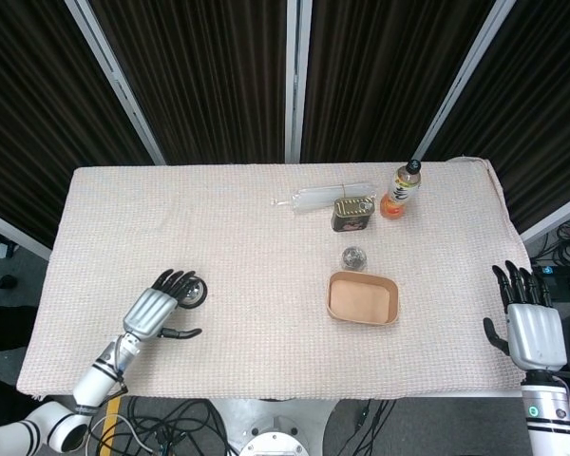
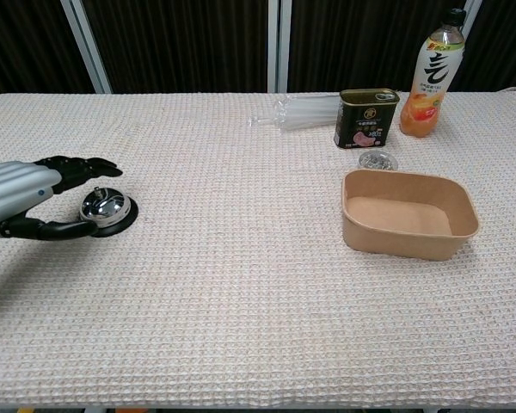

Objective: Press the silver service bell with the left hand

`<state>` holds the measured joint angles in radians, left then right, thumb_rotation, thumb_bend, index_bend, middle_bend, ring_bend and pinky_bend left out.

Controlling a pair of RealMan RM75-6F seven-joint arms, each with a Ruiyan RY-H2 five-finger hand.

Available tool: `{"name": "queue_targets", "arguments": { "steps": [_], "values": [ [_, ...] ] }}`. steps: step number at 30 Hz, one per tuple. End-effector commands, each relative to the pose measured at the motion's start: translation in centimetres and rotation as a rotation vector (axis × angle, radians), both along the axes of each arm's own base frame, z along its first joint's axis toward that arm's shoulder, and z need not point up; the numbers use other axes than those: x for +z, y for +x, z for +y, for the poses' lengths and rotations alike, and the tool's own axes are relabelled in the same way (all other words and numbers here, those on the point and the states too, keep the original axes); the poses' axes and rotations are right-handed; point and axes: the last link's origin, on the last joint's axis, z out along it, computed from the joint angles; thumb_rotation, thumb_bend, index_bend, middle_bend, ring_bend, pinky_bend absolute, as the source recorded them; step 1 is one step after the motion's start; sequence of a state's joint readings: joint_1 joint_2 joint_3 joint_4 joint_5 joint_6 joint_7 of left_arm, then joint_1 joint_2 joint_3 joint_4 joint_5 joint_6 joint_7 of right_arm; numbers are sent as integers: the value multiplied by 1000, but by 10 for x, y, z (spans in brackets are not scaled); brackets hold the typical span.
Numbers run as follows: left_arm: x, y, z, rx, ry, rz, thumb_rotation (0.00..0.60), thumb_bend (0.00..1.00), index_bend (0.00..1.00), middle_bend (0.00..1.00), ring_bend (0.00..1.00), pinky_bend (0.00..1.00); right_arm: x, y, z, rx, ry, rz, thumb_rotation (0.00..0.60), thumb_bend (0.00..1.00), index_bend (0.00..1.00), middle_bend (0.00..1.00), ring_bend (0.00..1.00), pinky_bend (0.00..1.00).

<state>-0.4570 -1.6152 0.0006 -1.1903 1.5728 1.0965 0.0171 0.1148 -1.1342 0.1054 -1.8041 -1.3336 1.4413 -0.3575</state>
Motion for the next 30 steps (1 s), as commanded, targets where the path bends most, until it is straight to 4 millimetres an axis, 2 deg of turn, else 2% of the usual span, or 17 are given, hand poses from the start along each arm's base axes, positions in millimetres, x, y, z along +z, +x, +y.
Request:
{"name": "queue_targets", "arguments": {
  "steps": [1, 9, 18, 26, 30],
  "values": [
    [-10, 1, 5, 8, -17, 3, 0, 32, 0, 0, 0, 0, 0, -1, 0, -2, 0, -1, 600, 279, 0, 0, 0, 0],
    [-28, -8, 5, 40, -76, 27, 0, 29, 0, 0, 0, 0, 1, -3, -2, -16, 2, -4, 600, 279, 0, 0, 0, 0],
    [-18, 2, 13, -10, 11, -33, 0, 29, 0, 0, 0, 0, 0, -3, -2, -14, 7, -8, 600, 280, 0, 0, 0, 0],
    [-29, -12, 4, 22, -44, 2, 0, 28, 0, 0, 0, 0, -1, -4, -3, -26, 15, -11, 600, 280, 0, 0, 0, 0],
    [-29, -12, 4, 13, -34, -3, 0, 28, 0, 0, 0, 0, 0, -4, -4, -26, 15, -12, 600, 279, 0, 0, 0, 0]
  ]
}}
